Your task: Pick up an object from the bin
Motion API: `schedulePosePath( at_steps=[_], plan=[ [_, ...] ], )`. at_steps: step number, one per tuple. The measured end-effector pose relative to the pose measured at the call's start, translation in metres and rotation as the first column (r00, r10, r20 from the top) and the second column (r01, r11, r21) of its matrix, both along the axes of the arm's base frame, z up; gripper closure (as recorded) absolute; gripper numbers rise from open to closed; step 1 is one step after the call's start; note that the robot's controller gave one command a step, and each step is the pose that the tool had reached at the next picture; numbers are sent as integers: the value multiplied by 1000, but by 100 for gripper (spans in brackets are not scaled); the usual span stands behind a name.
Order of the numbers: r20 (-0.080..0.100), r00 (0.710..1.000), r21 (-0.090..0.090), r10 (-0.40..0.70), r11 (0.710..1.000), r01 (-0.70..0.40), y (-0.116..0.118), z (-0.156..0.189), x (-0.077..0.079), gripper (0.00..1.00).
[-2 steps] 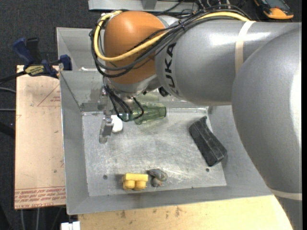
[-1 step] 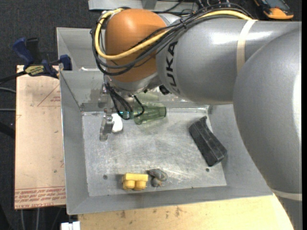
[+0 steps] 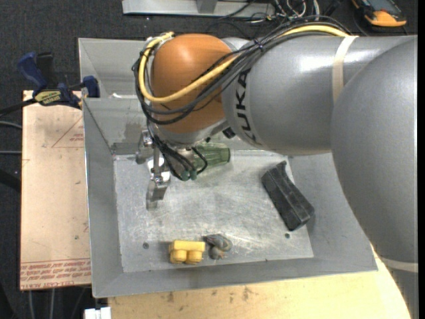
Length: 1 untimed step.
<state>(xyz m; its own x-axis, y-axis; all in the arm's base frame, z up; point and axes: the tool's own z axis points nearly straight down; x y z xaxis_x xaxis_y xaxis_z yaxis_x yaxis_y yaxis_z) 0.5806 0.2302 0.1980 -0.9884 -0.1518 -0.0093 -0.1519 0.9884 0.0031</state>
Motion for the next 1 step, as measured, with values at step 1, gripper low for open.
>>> schedulePosePath(
  at_steps=[1],
  plan=[
    [-7,977,-3,213,977,-213,-29,-42,-26,0]
  ],
)
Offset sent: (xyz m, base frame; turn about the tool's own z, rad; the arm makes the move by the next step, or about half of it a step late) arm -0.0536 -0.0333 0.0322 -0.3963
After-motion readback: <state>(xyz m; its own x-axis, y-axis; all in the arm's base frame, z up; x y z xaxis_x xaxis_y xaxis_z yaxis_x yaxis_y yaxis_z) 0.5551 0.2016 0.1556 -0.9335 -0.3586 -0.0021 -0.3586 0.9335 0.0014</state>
